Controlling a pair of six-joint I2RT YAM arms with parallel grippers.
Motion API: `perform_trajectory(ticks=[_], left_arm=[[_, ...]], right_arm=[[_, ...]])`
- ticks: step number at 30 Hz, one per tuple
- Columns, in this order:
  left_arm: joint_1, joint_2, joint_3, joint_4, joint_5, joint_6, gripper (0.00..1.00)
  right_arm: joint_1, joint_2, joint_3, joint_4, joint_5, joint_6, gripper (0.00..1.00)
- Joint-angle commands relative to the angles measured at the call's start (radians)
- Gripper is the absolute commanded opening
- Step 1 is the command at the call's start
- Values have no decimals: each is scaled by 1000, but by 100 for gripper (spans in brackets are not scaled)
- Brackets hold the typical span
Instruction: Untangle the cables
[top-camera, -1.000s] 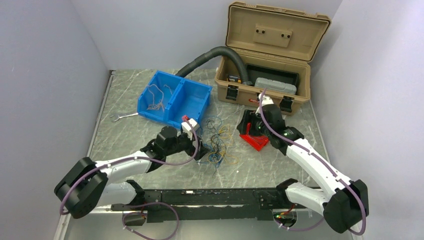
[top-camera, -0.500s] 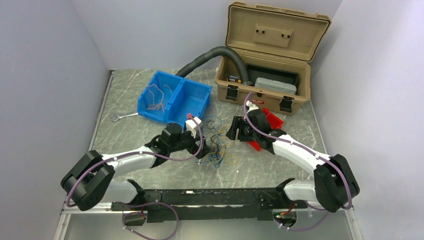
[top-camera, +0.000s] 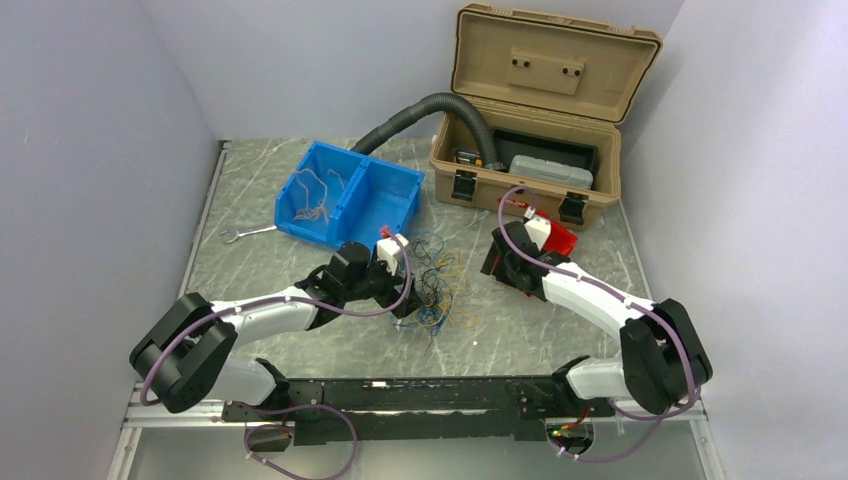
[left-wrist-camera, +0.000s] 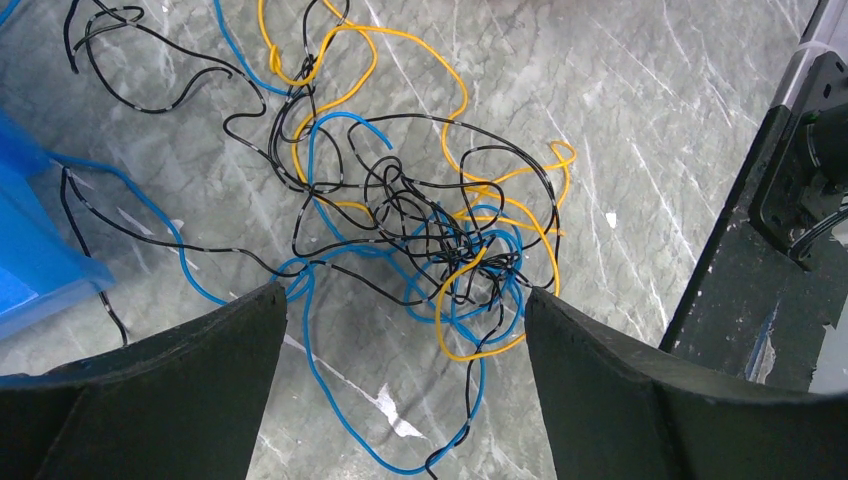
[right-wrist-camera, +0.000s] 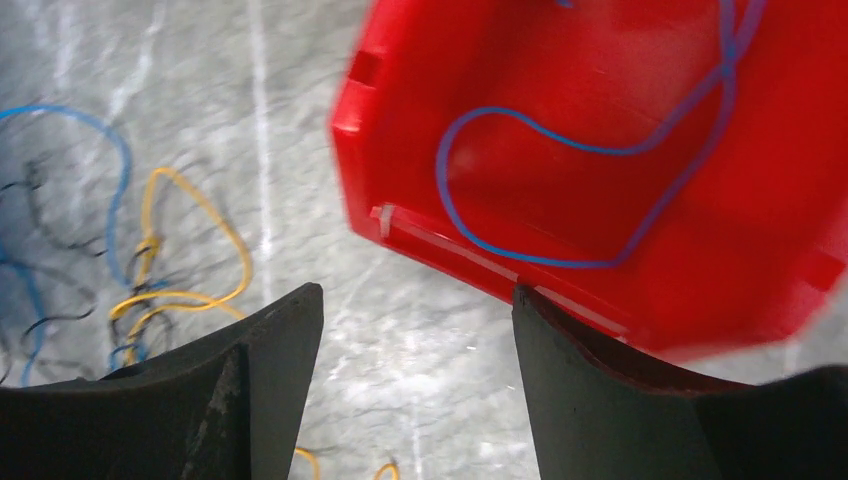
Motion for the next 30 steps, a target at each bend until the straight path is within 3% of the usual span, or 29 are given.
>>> perform_trajectory(ticks=[1,5,8,13,20,30], left_arm=[[-3,-7,30,-2,17,7,91],[-3,-11,31,-4,15,8,91],[-2,-9,28,3,22,7,91],[-3,2,36,-4,27,8,91],[-4,60,82,-68,26,16,91],[-7,92,106,-91,25,14,89]], right_arm=[[-7,-46,29,-184,204,106,71],[-7,-61,65,-262,275,146,71],[4,-74,84,-238,245,74,72],[24,-146,43,-27,-14,-161,78],[39,-180,-21,169,-303,-263,76],[124,-90,-92,262,-443,-274,73]])
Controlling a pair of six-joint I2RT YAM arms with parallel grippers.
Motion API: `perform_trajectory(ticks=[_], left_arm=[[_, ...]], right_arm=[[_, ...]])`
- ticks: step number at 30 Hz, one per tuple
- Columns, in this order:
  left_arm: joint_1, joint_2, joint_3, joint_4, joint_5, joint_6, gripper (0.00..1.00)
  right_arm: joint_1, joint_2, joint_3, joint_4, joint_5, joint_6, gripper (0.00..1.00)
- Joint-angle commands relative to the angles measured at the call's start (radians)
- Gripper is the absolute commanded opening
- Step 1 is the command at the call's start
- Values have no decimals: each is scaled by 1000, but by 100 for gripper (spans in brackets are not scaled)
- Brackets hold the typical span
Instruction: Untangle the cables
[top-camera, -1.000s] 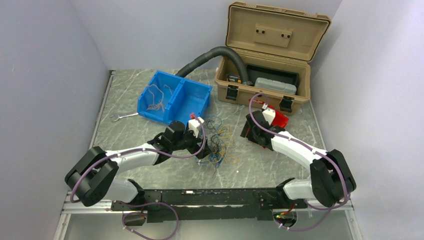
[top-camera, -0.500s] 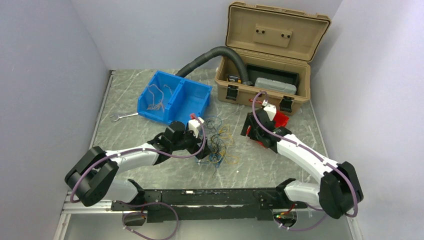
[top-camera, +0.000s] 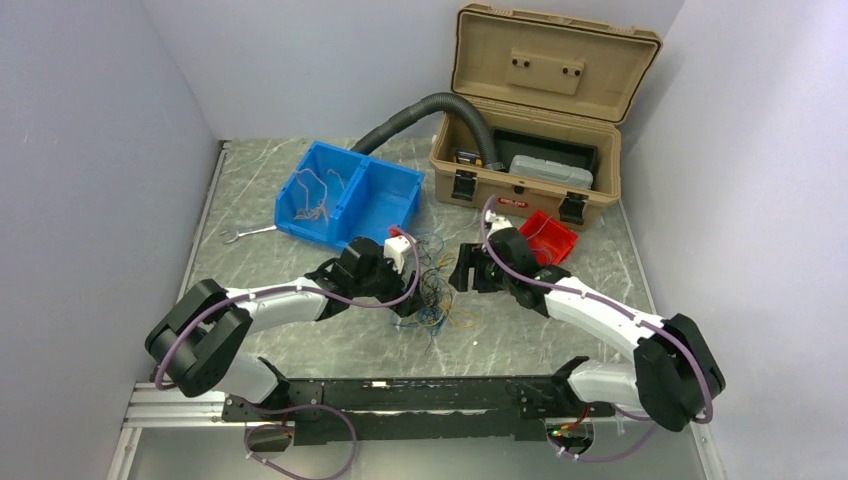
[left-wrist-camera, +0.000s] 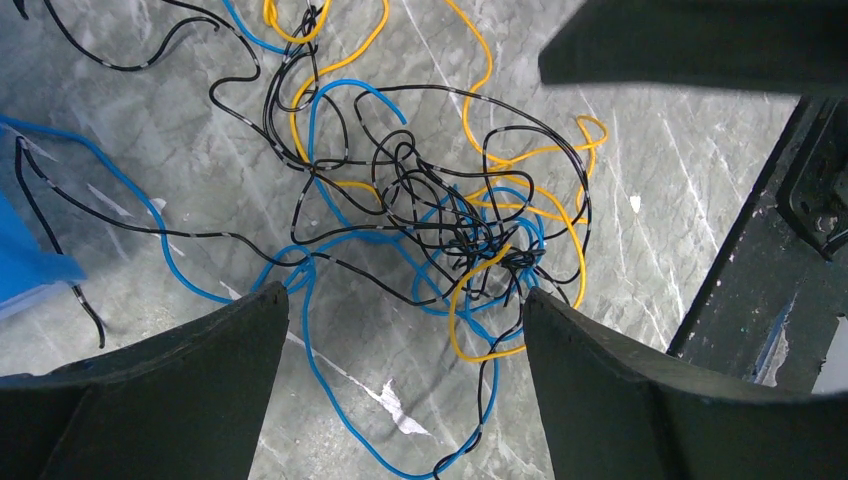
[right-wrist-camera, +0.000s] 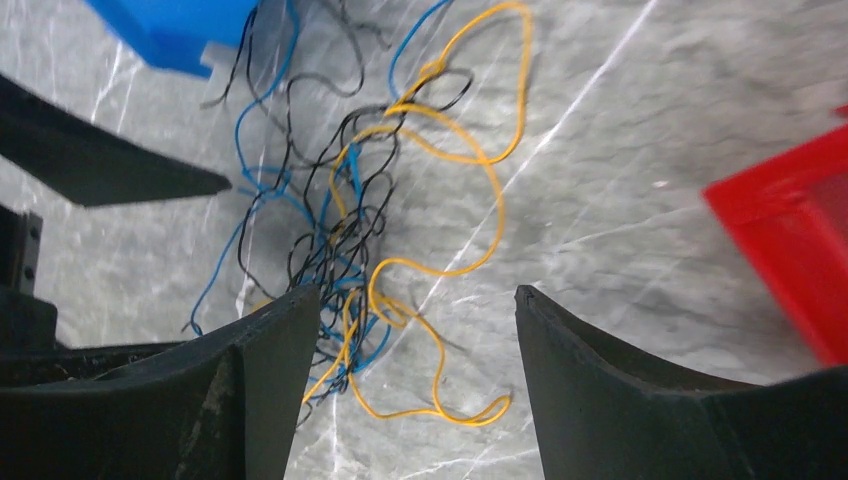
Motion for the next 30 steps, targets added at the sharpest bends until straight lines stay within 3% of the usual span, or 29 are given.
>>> perform_trajectory(ticks=[1,5,17,25,30], left_arm=[[-7,-3,29,7,17,12,89],[-6,-9,22,19,8,12,89],[-7,-3,29,4,15,21,76],[-6,15,48,-10,20,16,70],[-8,-172,-65,58,-184,3,72]], right_arm=[[43,32,-41,107,-85,1,72],[75,77,-63,173,-106,46,62],[119,48,-32,146,-75,48,0],[121,-68,5,61,-28,24,0],[121,-100,13,32,-17,13,0]])
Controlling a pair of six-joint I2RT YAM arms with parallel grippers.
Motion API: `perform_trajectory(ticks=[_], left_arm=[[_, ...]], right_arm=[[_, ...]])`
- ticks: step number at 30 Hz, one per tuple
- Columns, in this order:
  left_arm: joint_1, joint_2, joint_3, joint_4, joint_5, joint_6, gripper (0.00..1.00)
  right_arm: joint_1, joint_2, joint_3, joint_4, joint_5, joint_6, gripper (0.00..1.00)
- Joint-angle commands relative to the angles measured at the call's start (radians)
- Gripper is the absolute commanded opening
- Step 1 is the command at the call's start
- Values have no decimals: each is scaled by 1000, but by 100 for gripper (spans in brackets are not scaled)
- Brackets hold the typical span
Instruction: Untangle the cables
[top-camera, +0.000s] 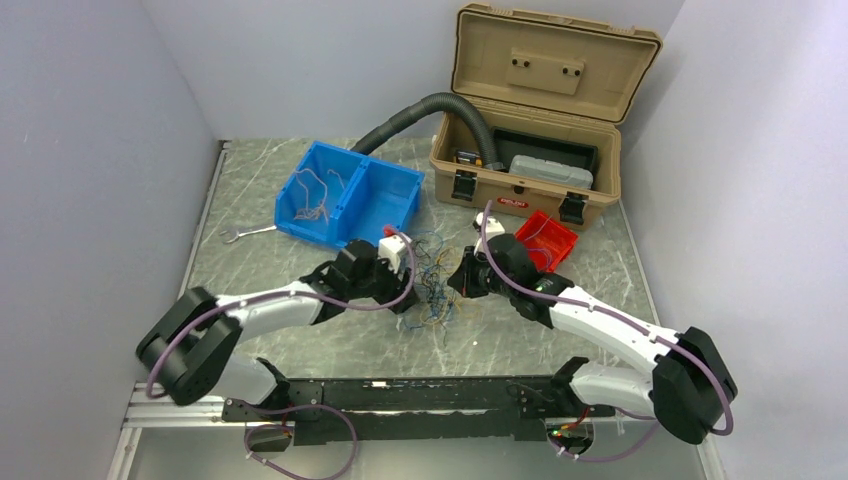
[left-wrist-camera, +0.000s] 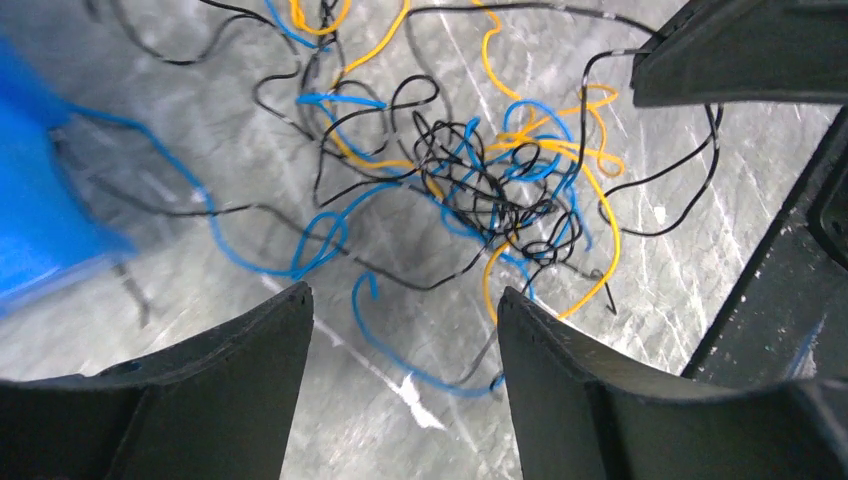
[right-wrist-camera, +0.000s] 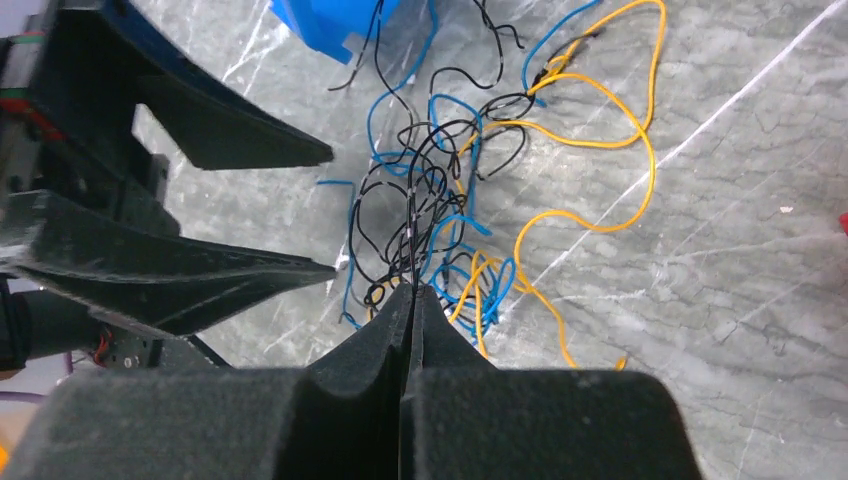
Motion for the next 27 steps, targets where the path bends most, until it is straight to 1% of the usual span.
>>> perform_trajectory(ticks=[1,3,4,6,8,10,13,17,20,23,27], left_arm=[[-6,-212,-106,120,-182,-4,73],[0,-287,-160,149,-244,-31,77],[5,-300,-159,146,-247,-50,78],[8,-291,-101,55,-244,-110,79],[9,-250,-19,-59,-240,-180,79],[9,-205,43,-134,-234,-219,79],[7,-138,100,-194,-251,-240,80],[6,-54,158,-281,-303,-252,78],[-2,-10,190,-307,-309,-272,75],[-18,-2,186,-302,-312,-291,73],[-35,11,173,-266,-299,-310,67]], right_arm=[[6,-34,28,-13,28,-23,0],[6,-29,19,-9,26,-20,0],[7,-26,18,-19,26,-19,0],[7,-25,14,-50,27,-15,0],[10,-43,-10,-73,27,-4,0],[10,-81,-47,-92,28,13,0],[10,-169,-83,-158,70,35,0],[9,-281,-81,-280,164,44,0],[10,-328,-78,-324,191,48,0],[8,-352,-86,-351,201,67,0],[10,-383,-116,-325,185,72,0]])
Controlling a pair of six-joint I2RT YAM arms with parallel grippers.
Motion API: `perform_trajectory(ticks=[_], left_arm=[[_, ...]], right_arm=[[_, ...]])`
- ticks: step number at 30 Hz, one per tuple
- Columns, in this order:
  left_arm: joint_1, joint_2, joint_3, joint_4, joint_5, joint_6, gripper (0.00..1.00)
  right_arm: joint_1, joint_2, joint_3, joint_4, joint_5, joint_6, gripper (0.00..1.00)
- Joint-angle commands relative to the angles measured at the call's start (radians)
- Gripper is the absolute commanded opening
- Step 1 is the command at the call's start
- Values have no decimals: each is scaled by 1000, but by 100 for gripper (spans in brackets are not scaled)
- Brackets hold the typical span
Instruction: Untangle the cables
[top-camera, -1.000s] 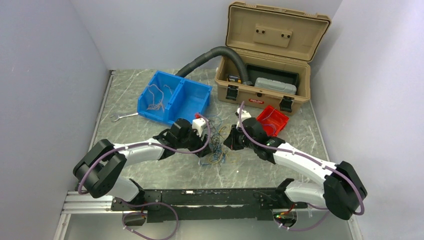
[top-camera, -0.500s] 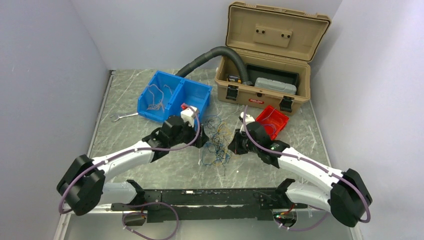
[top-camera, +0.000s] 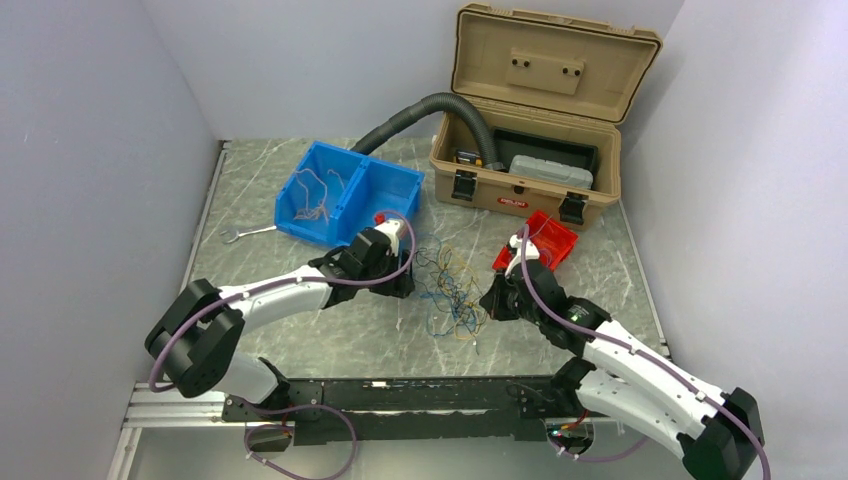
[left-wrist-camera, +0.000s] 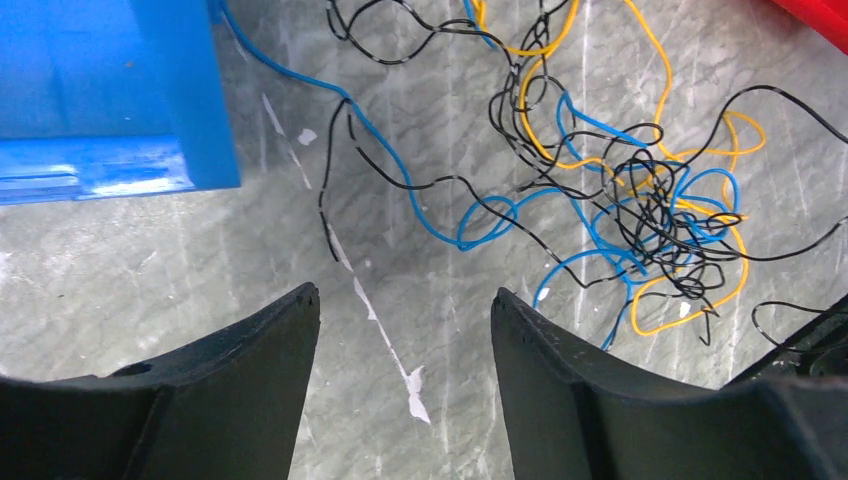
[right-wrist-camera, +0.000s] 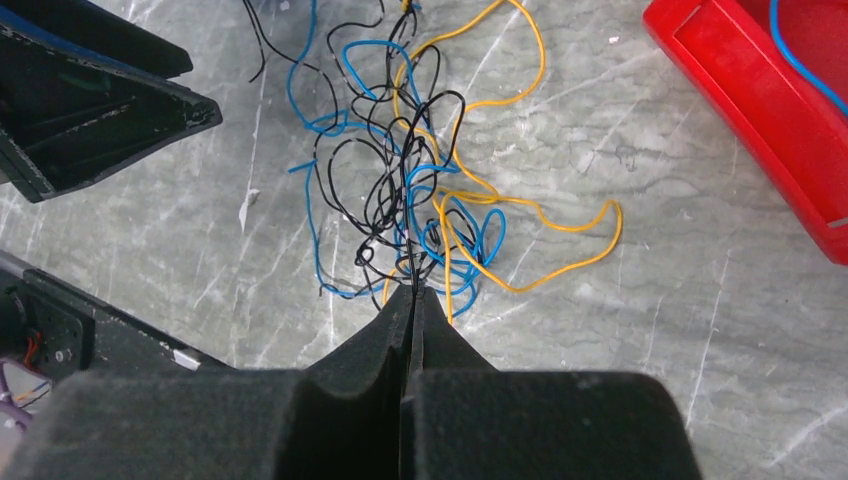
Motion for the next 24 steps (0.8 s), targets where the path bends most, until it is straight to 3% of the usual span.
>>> perform_trajectory(ticks=[1,14,20,24], left_arm=[[-28,16,23,39,4,-40,66],[-74,65,0,98,-1,-112,57],[-73,38,-56,178,-18,-172,43],[-73,33,-64,174,-55,-192,41]], right_arm=[[4,-33,-22,4,14,19,0],[2,14,-26,56,20,6,0],[3,20,-30,60,24,5,0],[3,35,-27,63,27,2,0]])
